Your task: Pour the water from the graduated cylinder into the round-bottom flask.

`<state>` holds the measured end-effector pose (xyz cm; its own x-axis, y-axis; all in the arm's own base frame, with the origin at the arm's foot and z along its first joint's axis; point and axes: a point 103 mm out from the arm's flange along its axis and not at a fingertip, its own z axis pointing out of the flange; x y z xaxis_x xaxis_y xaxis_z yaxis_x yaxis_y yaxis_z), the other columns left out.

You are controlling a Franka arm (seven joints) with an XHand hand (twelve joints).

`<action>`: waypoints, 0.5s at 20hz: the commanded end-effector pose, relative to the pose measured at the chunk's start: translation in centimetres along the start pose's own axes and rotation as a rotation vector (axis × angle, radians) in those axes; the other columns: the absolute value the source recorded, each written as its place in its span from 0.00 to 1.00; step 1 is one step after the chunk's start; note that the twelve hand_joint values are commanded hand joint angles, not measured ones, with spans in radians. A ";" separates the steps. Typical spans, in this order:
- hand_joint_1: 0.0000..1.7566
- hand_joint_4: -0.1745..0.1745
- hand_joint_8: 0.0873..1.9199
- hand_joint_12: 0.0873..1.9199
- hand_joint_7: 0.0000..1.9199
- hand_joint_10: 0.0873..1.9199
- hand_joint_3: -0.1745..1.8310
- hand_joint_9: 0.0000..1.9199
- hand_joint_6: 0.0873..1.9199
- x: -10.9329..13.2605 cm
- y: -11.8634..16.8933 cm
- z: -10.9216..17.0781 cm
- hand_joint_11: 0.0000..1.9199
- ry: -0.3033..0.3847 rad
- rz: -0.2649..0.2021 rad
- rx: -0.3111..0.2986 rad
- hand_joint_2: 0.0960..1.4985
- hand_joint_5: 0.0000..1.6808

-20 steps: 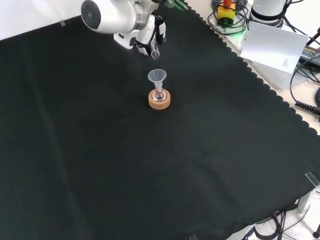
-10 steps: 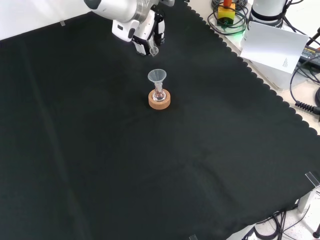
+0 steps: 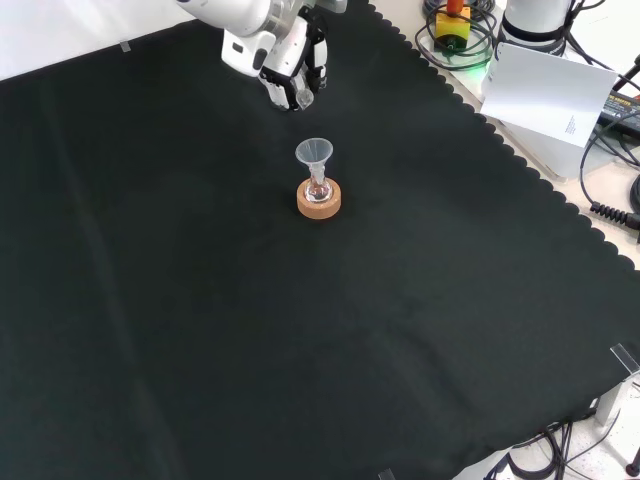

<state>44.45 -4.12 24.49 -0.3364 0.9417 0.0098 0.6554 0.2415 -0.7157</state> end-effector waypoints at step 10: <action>0.86 0.03 0.48 0.31 0.50 0.41 0.08 0.62 0.38 -1.2 0.6 0.7 0.63 0.097 -0.064 -0.105 0.67 0.63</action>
<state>44.66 -4.98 23.77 -0.3183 0.9435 0.0927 0.6850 0.2964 -0.6655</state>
